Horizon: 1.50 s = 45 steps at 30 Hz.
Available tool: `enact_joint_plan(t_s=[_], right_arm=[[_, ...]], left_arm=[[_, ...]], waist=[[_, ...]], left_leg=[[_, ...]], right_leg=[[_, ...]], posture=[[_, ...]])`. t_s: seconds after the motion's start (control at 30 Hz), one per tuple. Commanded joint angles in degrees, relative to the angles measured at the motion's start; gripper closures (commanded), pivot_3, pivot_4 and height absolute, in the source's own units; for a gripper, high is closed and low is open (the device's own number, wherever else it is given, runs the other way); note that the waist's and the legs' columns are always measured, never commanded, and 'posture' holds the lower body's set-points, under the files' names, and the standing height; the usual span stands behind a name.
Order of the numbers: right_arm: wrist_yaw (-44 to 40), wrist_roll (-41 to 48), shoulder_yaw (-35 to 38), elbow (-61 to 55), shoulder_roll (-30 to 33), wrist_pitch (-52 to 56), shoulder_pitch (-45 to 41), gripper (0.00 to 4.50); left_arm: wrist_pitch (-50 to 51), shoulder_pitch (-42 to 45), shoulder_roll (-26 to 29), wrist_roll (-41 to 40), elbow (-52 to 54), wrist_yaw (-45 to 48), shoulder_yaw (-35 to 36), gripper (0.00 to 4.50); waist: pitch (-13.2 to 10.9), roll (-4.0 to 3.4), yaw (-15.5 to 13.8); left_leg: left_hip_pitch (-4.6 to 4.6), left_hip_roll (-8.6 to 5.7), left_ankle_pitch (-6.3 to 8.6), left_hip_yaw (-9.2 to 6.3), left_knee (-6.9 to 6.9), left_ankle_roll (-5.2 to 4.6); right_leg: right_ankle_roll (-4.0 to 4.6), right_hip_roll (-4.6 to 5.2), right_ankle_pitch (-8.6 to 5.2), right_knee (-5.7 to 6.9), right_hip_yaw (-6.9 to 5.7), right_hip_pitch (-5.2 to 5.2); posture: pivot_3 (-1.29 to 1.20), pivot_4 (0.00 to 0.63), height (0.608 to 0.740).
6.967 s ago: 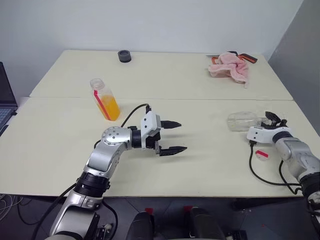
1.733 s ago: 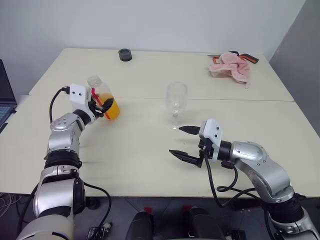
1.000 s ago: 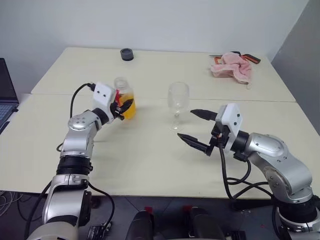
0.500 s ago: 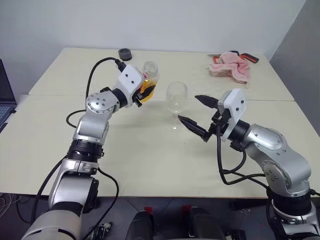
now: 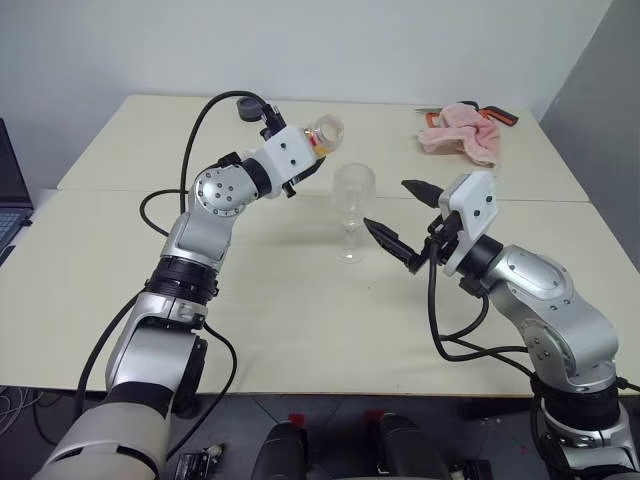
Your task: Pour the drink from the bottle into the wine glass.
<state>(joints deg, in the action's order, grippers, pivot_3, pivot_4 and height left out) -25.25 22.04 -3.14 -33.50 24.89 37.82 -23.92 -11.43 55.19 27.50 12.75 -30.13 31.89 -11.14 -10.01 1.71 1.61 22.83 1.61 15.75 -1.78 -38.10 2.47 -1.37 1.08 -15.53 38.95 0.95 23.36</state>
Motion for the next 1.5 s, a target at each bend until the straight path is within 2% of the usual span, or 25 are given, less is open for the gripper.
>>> enact_joint_plan(t_s=[0.03,0.23,0.6,1.5], right_arm=[[-1.10,1.27,0.93,-1.28,0.12,-0.73,0.27,0.00],[-0.55,0.66,1.15,-0.73,-0.13,-0.91,0.55,0.00],[0.31,0.16,1.28,0.80,-0.60,-0.82,-0.07,0.00],[0.92,0.10,2.42,0.81,-0.45,0.56,0.95,0.00]], left_arm=[[-5.28,3.75,0.70,2.59,-0.67,-2.40,-0.40,2.74],[-12.29,6.15,1.90,7.25,-4.88,-5.27,-2.15,2.74],[-19.19,8.86,3.92,13.22,-10.50,-10.30,-3.83,2.74],[-26.54,12.93,4.98,21.82,-17.17,-19.11,-7.72,2.74]], waist=[[0.00,0.00,-0.01],[0.00,0.00,0.01],[0.00,0.00,0.01],[0.00,0.00,0.00]], left_leg=[[0.00,0.00,0.00,0.00,0.00,0.00],[0.01,0.00,0.00,0.01,0.00,0.00],[0.02,0.00,0.00,0.03,0.00,0.00],[0.04,0.00,0.00,0.06,0.00,0.00]], right_leg=[[0.00,0.00,0.00,0.00,0.00,0.00],[0.00,0.00,0.00,0.01,0.00,0.02],[0.00,0.00,0.00,0.02,0.00,0.04],[0.00,0.01,0.00,0.03,0.00,0.06]], posture=[[0.00,0.150,0.740],[0.00,0.150,0.740],[0.00,0.150,0.740],[0.00,0.150,0.740]])
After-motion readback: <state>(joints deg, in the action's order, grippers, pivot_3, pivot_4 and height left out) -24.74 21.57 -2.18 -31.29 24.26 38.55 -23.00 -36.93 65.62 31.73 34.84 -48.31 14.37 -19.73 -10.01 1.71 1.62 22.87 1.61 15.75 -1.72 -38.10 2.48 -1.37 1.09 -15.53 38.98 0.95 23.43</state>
